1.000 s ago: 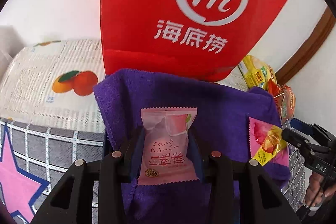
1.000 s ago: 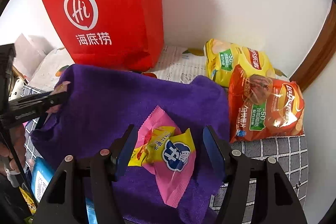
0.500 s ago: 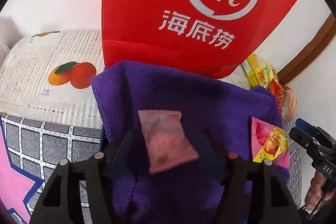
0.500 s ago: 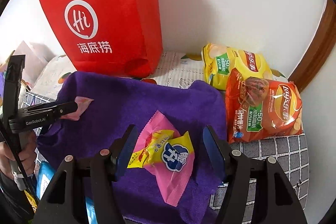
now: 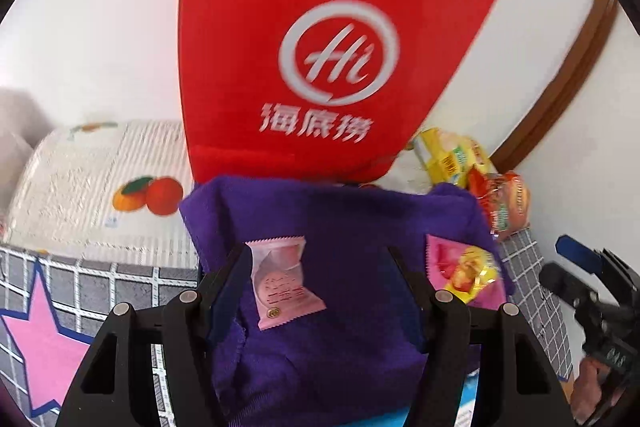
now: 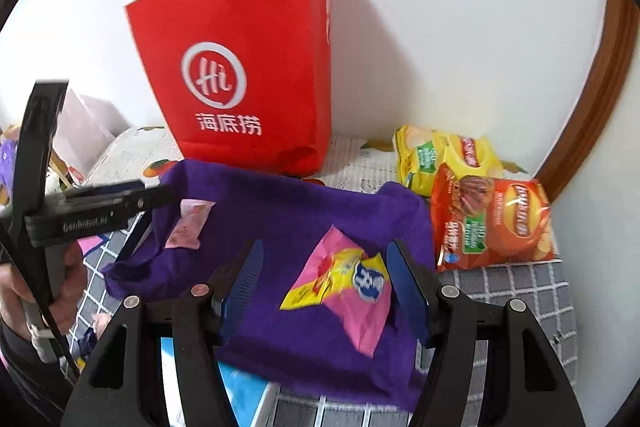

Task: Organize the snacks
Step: 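Grasp the panda-print bag with the right tool while the left tool grasps the blue packet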

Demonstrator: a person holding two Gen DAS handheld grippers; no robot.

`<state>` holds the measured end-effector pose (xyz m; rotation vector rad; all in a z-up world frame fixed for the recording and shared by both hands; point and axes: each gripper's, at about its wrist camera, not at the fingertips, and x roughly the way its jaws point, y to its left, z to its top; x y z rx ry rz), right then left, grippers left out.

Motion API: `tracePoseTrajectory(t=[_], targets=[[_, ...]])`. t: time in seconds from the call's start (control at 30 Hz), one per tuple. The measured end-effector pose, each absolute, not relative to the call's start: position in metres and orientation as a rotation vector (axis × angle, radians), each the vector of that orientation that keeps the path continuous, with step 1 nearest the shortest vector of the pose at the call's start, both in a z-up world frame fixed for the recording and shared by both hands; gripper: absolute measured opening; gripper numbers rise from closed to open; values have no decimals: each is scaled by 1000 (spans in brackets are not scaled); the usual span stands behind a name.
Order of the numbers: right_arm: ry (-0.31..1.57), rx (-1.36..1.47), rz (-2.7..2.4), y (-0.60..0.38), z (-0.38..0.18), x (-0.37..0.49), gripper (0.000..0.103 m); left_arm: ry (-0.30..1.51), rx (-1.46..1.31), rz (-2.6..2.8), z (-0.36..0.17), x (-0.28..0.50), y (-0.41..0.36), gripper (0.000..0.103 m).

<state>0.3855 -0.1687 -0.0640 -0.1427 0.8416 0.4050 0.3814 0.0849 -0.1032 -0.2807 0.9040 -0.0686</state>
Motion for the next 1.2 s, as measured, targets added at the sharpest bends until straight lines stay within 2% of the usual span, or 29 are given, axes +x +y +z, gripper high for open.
tracePoseTrajectory(t=[0.2,0.37,0.5,0.57,0.87,1.2], targets=[[861,-38,433,-180,-47,325,64,895,-204,-61,-66,361,71,62],[888,-66,414,-180,-50,268,65,842,-199,-72,-38,319,75,64],[905,-23,447,-175,-62,229,80,836,-207,-82,-36,284,83,65],[909,5,462,-172,-72,213,81,835,-176,-70,-42,264,89,70],[1016,84,425,-150,-121,194,81,896,-237,-12,-88,195,140,70],[1029,-16,332,-125,-153,195,81,954,-306,-52,-130,166,156,70]])
